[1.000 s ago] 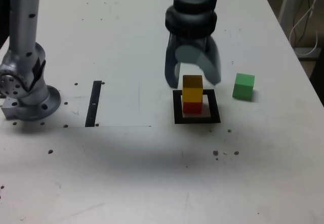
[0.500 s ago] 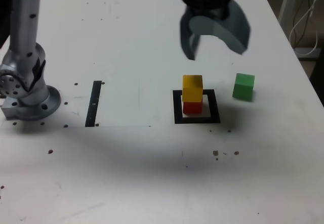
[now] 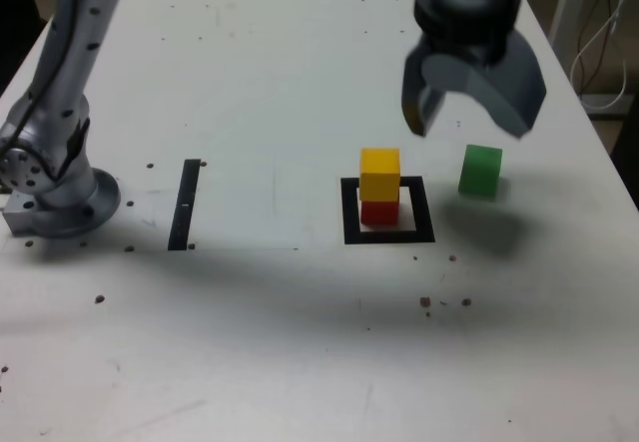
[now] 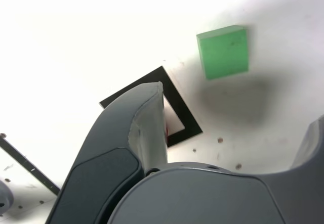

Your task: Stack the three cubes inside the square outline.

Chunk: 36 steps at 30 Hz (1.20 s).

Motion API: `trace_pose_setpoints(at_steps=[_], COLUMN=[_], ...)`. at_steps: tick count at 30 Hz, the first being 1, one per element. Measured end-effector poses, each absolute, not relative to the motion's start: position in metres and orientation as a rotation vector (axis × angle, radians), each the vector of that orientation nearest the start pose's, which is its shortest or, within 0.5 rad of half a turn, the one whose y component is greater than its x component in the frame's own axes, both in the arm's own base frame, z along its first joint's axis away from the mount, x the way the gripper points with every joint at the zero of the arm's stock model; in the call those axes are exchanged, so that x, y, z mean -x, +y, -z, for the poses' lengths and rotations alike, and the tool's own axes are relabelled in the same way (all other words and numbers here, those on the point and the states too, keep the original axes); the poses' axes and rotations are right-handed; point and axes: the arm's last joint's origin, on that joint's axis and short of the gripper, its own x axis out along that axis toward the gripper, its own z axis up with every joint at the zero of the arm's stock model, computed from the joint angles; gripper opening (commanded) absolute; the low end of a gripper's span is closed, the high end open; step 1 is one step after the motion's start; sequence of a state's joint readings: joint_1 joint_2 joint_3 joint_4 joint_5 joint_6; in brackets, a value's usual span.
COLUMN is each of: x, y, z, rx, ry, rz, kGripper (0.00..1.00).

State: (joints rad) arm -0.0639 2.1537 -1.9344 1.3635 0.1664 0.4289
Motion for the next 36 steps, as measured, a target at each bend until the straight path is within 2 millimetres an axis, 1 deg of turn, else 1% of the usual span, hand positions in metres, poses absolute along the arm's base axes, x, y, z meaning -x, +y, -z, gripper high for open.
trace_pose_setpoints(at_steps=[5, 11, 15, 19, 21, 24, 29, 33, 36], x=[-0.432, -0.441, -0.45, -0.455, -0.455, -0.455, -0.456, -0.457, -0.459], y=[-0.018, -0.019, -0.019, -0.014, -0.011, -0.011, -0.011, -0.011, -0.011], z=[-0.262, -0.252, -0.234, -0.222, -0.22, -0.22, -0.22, -0.22, -0.22], rx=[-0.507, -0.496, -0.491, -0.484, -0.482, -0.481, -0.475, -0.47, -0.466], ry=[1.587, 1.585, 1.615, 1.638, 1.64, 1.638, 1.633, 1.621, 1.609], rz=[0.265, 0.274, 0.283, 0.276, 0.269, 0.267, 0.262, 0.257, 0.251], kGripper=[0.96, 0.93, 0.9, 0.86, 0.81, 0.72, 0.55, 0.37, 0.29])
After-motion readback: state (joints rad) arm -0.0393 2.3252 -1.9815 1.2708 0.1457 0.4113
